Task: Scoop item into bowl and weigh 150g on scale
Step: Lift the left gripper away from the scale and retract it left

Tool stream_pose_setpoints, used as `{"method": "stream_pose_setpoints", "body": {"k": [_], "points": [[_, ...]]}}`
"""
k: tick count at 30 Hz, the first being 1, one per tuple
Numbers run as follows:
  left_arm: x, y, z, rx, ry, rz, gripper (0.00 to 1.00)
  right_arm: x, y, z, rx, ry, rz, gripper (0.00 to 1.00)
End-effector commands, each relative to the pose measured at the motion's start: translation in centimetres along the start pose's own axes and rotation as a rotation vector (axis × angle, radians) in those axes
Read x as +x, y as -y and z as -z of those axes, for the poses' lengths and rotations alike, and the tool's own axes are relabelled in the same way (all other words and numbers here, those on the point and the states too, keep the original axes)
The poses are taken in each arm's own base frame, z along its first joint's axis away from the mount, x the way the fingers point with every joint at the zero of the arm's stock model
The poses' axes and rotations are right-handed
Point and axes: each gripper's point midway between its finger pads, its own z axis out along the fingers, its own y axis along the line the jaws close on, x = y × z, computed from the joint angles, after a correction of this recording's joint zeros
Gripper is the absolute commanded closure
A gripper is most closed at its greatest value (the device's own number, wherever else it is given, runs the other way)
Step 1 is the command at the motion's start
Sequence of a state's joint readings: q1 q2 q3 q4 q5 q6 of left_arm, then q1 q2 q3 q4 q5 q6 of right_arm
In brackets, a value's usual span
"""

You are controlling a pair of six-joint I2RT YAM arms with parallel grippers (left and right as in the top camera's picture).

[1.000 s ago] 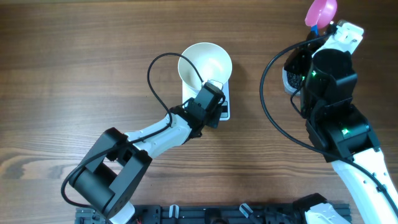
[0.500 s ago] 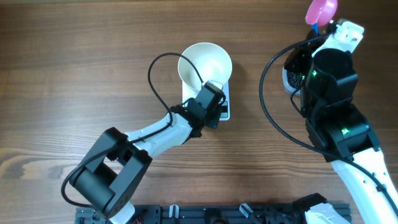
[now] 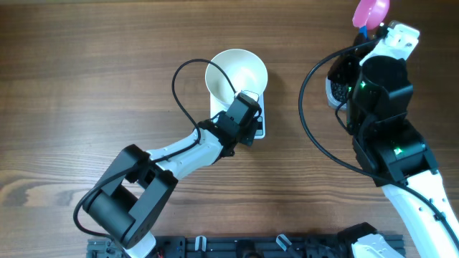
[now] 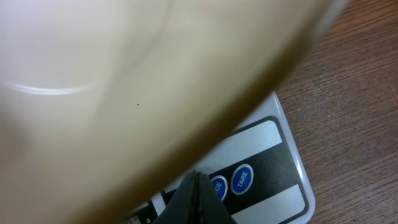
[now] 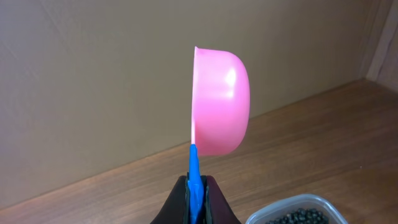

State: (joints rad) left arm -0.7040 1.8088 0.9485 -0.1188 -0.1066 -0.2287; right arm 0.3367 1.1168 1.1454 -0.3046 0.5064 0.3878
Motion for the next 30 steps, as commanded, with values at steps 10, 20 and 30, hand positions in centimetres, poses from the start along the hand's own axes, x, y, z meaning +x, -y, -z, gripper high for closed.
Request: {"method": "stream_pose_setpoints", "body": {"k": [10, 20, 30], "points": [[-4.4, -0.1, 9.9, 0.044, 0.166, 0.009, 0.94, -1.4, -0.1, 0.0, 0.006, 0.044, -0.001, 0.96], [-6.9, -4.5, 19.7, 0.018, 0.35, 0.107, 0.0, -1.5, -0.1, 0.0, 0.004, 0.046, -0.002, 0.96], [-4.5, -6.2, 19.9, -0.029, 0.265, 0.115, 0.0, -1.3, -0.6, 0.0, -0.024, 0.034, -0.005, 0.96]]}}
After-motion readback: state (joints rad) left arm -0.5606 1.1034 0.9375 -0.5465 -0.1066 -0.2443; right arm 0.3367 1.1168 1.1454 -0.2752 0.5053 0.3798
